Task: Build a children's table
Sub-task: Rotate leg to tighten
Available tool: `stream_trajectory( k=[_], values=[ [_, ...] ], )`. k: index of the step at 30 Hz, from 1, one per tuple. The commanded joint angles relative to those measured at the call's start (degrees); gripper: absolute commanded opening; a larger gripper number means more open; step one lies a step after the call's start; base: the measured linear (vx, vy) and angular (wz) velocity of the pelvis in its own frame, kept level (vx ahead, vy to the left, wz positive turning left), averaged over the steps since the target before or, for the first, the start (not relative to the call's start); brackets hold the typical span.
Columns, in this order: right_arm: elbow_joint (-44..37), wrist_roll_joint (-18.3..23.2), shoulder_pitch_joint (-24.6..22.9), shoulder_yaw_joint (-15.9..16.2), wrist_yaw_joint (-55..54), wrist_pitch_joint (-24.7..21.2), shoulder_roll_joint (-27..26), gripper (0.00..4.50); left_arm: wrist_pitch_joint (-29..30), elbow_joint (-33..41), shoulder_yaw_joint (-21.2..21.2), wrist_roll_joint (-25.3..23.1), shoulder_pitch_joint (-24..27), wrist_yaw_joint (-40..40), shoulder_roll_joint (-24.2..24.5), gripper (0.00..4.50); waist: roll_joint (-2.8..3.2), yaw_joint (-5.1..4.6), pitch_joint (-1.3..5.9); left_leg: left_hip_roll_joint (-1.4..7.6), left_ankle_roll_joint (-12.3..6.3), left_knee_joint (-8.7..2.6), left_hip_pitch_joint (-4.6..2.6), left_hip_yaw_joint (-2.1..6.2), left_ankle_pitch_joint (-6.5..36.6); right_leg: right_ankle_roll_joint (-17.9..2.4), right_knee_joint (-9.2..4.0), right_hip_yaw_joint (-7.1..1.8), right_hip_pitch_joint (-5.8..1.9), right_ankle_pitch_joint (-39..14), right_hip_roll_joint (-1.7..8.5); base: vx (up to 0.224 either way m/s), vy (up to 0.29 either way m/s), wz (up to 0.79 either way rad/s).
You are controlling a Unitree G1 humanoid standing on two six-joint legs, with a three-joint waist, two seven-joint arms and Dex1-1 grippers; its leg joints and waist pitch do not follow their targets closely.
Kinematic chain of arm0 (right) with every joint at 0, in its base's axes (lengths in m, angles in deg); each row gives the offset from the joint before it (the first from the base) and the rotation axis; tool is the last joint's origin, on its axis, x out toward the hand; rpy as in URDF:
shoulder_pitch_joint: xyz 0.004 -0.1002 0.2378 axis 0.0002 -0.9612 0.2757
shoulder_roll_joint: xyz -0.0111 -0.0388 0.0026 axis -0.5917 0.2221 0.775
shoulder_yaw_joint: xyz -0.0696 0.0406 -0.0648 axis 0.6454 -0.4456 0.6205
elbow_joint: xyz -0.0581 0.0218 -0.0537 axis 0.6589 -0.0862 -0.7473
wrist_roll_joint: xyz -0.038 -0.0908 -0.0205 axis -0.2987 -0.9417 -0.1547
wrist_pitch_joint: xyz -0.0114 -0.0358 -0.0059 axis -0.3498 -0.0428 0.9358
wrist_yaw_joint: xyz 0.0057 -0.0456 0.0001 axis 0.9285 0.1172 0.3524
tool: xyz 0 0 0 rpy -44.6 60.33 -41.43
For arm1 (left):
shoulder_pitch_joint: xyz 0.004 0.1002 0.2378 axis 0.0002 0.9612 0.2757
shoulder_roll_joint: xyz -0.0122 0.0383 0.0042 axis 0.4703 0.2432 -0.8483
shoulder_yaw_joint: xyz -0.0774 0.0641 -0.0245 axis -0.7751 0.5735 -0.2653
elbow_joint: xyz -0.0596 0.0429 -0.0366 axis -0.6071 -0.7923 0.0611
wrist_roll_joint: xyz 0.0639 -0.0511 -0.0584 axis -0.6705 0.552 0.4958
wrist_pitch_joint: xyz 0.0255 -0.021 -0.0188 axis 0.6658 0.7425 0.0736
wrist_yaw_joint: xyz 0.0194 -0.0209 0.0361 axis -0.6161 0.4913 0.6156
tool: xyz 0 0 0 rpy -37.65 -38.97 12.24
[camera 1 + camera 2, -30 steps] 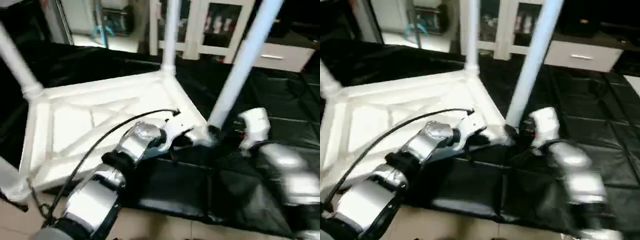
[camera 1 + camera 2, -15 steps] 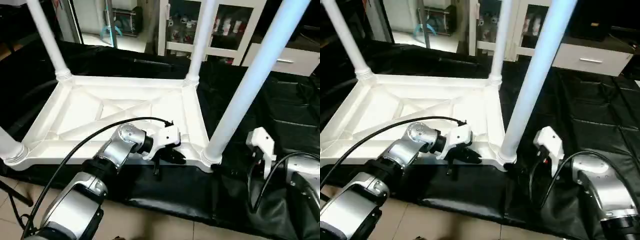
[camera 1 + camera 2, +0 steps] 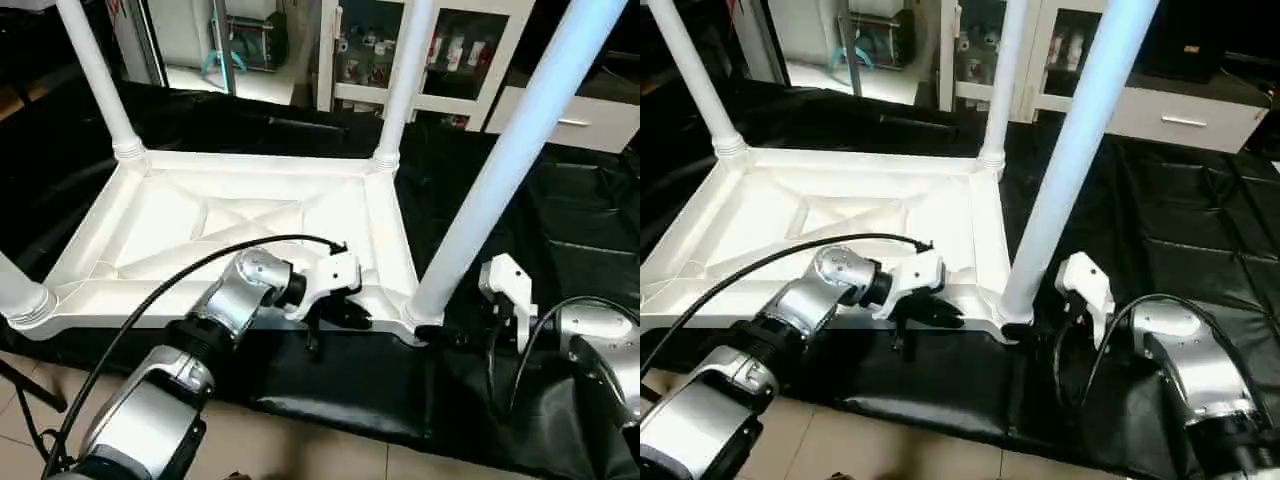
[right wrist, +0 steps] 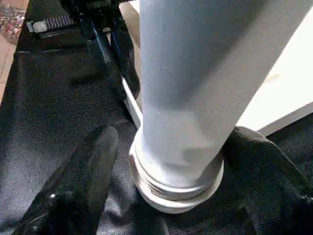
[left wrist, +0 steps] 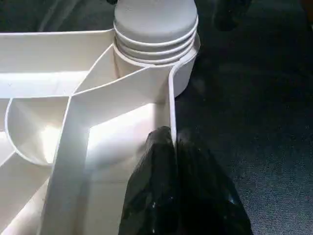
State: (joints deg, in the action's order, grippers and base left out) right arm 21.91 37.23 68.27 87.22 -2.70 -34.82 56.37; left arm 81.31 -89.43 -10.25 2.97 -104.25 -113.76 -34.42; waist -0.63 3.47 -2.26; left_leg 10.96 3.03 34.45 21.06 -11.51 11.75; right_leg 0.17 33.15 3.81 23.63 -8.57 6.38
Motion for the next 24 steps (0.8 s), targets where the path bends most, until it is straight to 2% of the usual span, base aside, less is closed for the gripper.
stream_trajectory(
  k=[1,4,6,8,11,13,15,20,21,22,23,24],
  values=[
    [0.4,-0.6,0.7,1.0,1.0,0.5,-0.2,3.22,0.3,1.1,1.8,-0.5,1.0,-1.7,0.0,0.0,-0.76,0.09,3.43,2.53,-6.36,-4.27,-0.58,0.89,9.8,-15.6,-2.87,-1.9,-3.02,-10.1,2.37,0.0,0.0,0.0],
    [1.1,-0.5,1.0,1.4,1.7,0.8,-0.2,3.14,0.4,1.1,1.8,-0.6,1.1,-1.7,0.0,0.0,-0.72,0.09,3.49,2.56,-6.37,-4.23,-0.61,0.87,9.8,-15.9,-2.8,-1.89,-3.06,-9.5,2.33,0.0,0.0,0.0],
    [1.7,-0.7,1.0,1.8,2.6,0.9,-0.1,2.83,0.5,1.1,1.9,-0.6,1.1,-1.5,-0.2,0.0,-0.83,0.18,3.49,2.58,-6.45,-4.2,-0.67,0.83,9.9,-16.1,-2.78,-1.9,-3.02,-9.4,2.36,0.0,0.0,0.0],
    [1.9,-0.9,1.0,1.8,2.7,1.1,-0.1,2.8,0.6,1.2,1.9,-0.6,1.1,-1.6,-0.2,0.0,-0.81,0.22,3.5,2.57,-6.4,-4.2,-0.67,0.81,9.9,-16.1,-2.78,-1.89,-3.03,-9.5,2.35,0.0,0.0,0.0],
    [2.8,-1.3,0.9,2.1,2.8,1.7,-0.7,2.48,0.7,1.3,2.0,-0.7,1.1,-1.5,-0.2,0.0,-0.63,0.18,3.48,2.55,-6.22,-4.23,-0.64,0.84,10.2,-16.0,-2.82,-1.89,-3.06,-9.5,2.35,0.0,0.0,0.0],
    [3.2,-1.2,0.8,1.9,2.2,2.0,-1.1,2.35,0.7,1.0,1.9,-0.7,1.0,-1.3,-0.3,0.0,-0.65,0.17,3.5,2.53,-6.14,-4.25,-0.66,0.86,10.3,-16.0,-2.8,-1.87,-3.07,-9.5,2.27,0.0,0.0,0.0],
    [3.6,-0.2,0.3,0.5,-0.8,1.2,-2.8,2.23,1.0,0.5,1.2,-0.3,0.8,-0.1,-0.8,0.0,-0.58,0.1,3.43,2.53,-5.99,-4.3,-0.66,0.84,10.9,-16.0,-2.91,-1.87,-3.05,-10.0,2.3,0.0,0.0,0.0],
    [4.7,0.5,-0.8,-2.0,-8.8,-1.6,-6.9,2.13,2.8,-1.6,-0.7,0.4,-0.8,3.7,-2.9,0.0,-0.68,-0.32,2.98,2.35,-3.92,-4.77,-0.75,0.98,15.2,-13.6,-3.91,-1.83,-2.77,-17.8,2.27,0.0,0.0,0.0],
    [4.7,0.3,-0.8,-2.1,-9.7,-1.9,-7.2,2.12,2.9,-2.0,-0.8,0.4,-1.0,4.1,-3.1,0.0,-0.76,-0.68,2.8,2.23,-2.44,-5.04,-0.91,1.22,18.2,-11.7,-4.48,-1.66,-2.65,-23.1,2.33,0.0,0.0,0.0],
    [4.0,0.2,-1.5,-1.9,-11.2,-3.0,-8.2,2.1,3.1,-3.2,-1.5,0.3,-1.8,6.4,-3.9,0.0,-0.68,-0.82,2.75,2.2,-2.04,-5.09,-0.92,1.34,19.0,-11.1,-4.63,-1.63,-2.62,-24.5,2.3,0.0,0.0,0.0],
    [3.9,0.0,-1.6,-1.8,-11.8,-3.3,-8.5,2.1,3.4,-3.5,-1.6,0.1,-2.0,7.1,-4.0,0.0,-0.6,-0.92,2.76,2.19,-1.52,-5.12,-1.25,1.4,20.4,-10.3,-4.96,-1.62,-2.36,-25.9,2.29,0.0,0.0,0.0],
    [3.5,-0.5,-1.9,-1.6,-13.6,-4.4,-9.3,2.09,4.2,-4.5,-1.8,-0.3,-2.8,9.0,-4.5,0.0,-0.68,-1.07,2.72,2.18,-1.38,-5.18,-1.2,1.43,20.8,-10.0,-5.01,-1.64,-2.36,-26.2,2.23,0.0,0.0,0.0]
  ],
)
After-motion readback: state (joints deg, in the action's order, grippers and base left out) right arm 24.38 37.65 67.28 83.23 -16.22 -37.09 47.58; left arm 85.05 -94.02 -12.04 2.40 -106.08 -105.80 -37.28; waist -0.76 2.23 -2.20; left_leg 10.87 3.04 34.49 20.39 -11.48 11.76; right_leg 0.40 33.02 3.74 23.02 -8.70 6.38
